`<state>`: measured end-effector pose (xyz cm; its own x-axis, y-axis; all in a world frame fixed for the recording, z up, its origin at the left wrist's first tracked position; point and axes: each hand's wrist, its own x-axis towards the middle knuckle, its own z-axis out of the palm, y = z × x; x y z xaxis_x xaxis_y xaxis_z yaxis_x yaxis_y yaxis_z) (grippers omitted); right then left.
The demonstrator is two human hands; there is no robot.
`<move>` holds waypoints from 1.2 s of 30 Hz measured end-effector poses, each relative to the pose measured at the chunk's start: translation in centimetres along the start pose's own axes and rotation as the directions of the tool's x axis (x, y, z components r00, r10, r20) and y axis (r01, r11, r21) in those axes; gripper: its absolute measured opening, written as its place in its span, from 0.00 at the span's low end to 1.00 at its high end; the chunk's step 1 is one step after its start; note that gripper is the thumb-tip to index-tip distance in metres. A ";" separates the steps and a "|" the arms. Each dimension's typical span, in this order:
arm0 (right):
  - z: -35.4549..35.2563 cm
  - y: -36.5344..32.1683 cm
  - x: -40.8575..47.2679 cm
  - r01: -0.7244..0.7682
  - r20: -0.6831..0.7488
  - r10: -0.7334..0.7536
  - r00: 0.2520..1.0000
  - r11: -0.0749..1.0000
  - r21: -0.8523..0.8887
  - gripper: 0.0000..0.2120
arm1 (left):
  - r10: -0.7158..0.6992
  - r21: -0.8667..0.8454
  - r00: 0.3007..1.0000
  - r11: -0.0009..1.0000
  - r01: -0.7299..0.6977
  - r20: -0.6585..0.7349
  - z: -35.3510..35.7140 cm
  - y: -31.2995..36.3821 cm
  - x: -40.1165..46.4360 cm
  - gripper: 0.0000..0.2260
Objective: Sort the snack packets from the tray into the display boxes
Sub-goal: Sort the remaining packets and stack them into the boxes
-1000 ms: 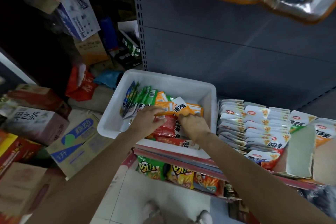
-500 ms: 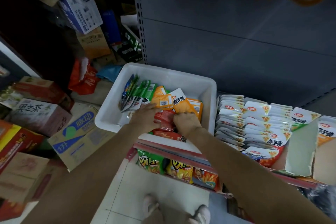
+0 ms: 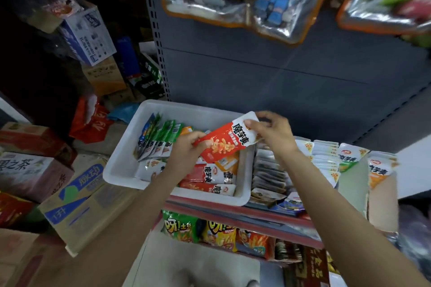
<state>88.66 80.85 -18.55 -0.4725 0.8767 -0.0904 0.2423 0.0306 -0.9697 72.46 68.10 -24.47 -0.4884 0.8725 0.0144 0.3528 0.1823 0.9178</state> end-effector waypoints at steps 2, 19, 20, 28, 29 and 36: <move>-2.5 0.0 -0.5 0.005 -0.027 -0.004 1.000 0.999 0.038 0.02 | -0.001 -0.047 0.999 0.999 0.003 0.039 2.0 1.9 0.3 0.01; -25.6 4.0 -3.7 0.215 -0.384 -0.307 0.871 0.940 -0.265 0.08 | 0.195 0.585 0.927 0.729 -0.355 0.320 21.6 11.8 0.8 0.17; -26.3 4.3 -3.7 0.215 -0.359 -0.313 0.879 0.933 -0.287 0.07 | 0.185 0.630 0.922 0.683 -0.370 0.341 21.9 11.8 0.8 0.18; -25.1 7.2 -4.1 0.247 0.079 -0.245 0.966 0.795 -0.554 0.13 | 0.104 0.732 0.924 0.580 -0.357 0.368 21.6 11.1 -0.5 0.24; -24.5 7.8 -3.9 0.244 0.101 -0.226 0.969 0.790 -0.562 0.11 | 0.116 0.721 0.917 0.583 -0.373 0.381 21.4 11.1 -0.6 0.24; -20.8 10.3 -3.1 0.295 0.242 -0.169 0.955 0.579 -0.760 0.12 | 0.157 0.729 0.898 0.535 -0.427 0.411 20.0 11.0 -1.2 0.32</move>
<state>110.23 88.41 -23.58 -0.6974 0.7163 0.0230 0.6449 0.6412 -0.4159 92.89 78.12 -22.37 -0.0557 0.9984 -0.0063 0.9791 0.0559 0.1957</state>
